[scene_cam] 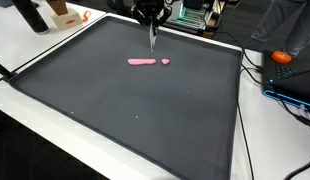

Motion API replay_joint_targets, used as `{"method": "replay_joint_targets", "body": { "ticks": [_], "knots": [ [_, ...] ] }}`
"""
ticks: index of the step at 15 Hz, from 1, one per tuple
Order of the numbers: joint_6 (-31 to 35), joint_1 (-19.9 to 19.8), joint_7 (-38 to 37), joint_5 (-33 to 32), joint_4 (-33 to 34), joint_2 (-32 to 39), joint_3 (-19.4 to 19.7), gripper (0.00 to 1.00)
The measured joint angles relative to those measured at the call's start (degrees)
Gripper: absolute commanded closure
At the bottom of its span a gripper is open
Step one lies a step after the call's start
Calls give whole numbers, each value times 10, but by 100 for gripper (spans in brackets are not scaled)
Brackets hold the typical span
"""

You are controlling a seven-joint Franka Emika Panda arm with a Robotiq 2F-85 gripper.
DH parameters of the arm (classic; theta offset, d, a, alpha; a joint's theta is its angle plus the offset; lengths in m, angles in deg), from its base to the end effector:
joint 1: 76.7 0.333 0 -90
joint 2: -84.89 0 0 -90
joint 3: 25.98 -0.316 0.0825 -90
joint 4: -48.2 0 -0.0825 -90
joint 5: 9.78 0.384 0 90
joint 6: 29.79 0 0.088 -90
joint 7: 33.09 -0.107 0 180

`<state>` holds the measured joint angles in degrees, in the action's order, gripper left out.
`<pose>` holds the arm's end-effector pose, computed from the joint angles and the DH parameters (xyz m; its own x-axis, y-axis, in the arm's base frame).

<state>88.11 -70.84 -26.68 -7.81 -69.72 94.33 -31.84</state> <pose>0.5459 0.1142 0.3443 0.9425 0.2945 -0.1580 0.2882 -0.9556 -0.0621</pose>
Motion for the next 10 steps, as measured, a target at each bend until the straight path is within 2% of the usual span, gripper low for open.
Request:
{"method": "replay_joint_targets", "body": {
  "ticks": [8, 10],
  "knots": [
    [-1, 20, -44, -102, 0, -69, -16, 99],
    [-1, 23, -51, -116, 1, -81, -20, 96]
  ]
}}
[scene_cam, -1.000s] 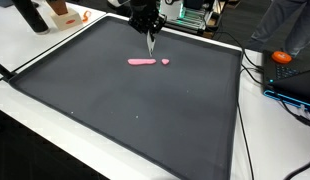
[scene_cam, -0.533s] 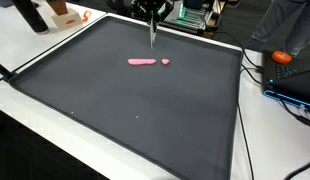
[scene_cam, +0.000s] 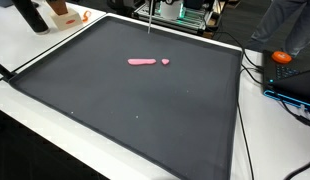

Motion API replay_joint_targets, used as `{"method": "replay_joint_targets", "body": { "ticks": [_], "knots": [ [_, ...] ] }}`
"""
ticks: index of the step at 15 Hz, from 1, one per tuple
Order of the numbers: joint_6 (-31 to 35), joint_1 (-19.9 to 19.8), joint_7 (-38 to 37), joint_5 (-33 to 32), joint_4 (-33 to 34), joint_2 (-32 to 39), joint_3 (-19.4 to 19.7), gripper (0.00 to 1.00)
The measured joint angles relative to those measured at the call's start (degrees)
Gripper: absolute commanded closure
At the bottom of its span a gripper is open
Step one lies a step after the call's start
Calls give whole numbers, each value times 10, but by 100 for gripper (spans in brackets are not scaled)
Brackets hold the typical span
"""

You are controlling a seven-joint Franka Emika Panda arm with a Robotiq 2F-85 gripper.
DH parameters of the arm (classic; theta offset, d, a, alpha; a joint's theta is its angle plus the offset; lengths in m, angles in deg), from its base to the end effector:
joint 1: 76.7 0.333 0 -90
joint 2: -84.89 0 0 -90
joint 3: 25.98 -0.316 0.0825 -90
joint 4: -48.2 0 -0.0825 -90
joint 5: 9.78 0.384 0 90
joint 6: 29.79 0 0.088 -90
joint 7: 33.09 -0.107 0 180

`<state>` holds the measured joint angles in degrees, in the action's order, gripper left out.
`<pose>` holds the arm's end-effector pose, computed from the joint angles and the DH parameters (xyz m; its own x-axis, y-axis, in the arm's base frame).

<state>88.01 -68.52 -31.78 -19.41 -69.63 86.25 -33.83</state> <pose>0.5323 0.1433 0.4233 0.9279 0.3713 -0.0328 0.3720 -0.9173 0.1422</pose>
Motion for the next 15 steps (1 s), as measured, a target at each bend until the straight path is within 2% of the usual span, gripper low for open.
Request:
{"method": "replay_joint_targets", "body": {
  "ticks": [15],
  "knots": [
    [0, -5, 13, 0, 6, 17, 6, 99]
  ]
}}
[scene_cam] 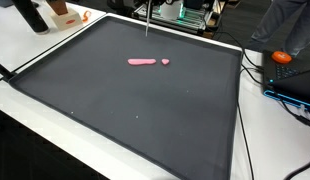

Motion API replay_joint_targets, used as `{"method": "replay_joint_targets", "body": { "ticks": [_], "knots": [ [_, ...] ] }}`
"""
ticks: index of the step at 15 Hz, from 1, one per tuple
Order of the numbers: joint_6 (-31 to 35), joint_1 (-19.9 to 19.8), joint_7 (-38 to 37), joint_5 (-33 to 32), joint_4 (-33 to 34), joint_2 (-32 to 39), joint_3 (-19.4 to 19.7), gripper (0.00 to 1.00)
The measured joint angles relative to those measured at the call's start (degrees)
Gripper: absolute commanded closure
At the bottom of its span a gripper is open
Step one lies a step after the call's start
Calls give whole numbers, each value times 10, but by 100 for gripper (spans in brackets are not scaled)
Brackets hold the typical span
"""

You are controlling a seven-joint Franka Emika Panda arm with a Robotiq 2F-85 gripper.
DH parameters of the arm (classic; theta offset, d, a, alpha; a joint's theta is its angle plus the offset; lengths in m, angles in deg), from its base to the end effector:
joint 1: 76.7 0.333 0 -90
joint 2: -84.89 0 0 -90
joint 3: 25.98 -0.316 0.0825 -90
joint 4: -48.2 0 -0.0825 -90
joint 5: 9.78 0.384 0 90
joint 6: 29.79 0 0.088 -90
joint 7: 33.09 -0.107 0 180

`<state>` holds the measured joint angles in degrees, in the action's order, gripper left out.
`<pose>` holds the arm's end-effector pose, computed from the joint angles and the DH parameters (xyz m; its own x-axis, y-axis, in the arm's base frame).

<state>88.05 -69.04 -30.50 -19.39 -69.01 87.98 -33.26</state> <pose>0.5399 0.1342 0.4117 0.9259 0.3740 -0.0538 0.3778 -0.9160 0.1351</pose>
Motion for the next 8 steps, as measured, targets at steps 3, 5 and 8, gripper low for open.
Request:
{"method": "replay_joint_targets", "body": {
  "ticks": [3, 5, 8],
  "knots": [
    [3, -10, 25, 1, 1, 27, 10, 99],
    [10, -18, 41, 3, 1, 46, 16, 99],
    [26, -30, 76, 13, -1, 72, 20, 99]
  ]
}}
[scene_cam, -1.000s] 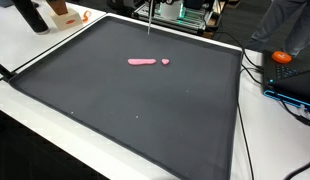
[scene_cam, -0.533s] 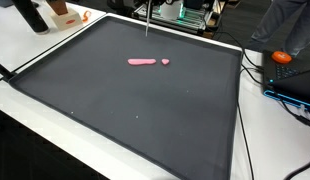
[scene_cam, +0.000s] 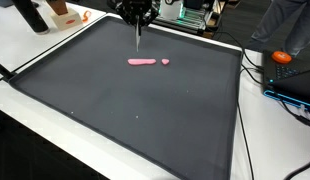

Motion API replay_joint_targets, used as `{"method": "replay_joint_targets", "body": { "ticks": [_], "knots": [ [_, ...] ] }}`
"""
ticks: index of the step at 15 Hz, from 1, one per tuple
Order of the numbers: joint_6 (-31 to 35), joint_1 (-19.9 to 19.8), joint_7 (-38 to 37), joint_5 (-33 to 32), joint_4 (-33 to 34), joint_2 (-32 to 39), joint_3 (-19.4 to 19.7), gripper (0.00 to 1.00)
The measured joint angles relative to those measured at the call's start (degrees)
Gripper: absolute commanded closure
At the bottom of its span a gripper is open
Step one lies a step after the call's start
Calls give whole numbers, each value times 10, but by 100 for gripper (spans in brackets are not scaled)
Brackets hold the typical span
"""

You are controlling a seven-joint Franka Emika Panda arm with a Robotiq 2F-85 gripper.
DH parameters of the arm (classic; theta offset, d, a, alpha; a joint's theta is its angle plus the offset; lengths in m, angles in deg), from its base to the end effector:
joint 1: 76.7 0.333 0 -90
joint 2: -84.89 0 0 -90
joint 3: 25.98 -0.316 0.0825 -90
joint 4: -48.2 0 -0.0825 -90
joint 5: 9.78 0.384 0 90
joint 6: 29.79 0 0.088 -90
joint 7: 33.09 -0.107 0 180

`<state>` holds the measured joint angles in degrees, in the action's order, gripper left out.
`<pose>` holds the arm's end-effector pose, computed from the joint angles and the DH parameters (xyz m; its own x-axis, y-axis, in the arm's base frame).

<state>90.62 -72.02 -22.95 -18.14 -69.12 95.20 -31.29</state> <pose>0.5592 0.0904 0.3435 0.9007 0.4101 -0.1434 0.4230 -0.9030 0.0747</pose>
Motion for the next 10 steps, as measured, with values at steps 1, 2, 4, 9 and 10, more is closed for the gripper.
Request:
{"method": "replay_joint_targets", "body": {
  "ticks": [1, 2, 4, 9, 10],
  "knots": [
    [6, -4, 14, 4, -1, 7, 1, 99],
    [13, -7, 27, 6, -4, 13, 1, 99],
    [26, -14, 51, 13, -10, 24, 1, 99],
    [47, -34, 99, 44, -37, 36, 2, 99],
    [52, -38, 106, 49, -42, 37, 2, 99]
  ]
}}
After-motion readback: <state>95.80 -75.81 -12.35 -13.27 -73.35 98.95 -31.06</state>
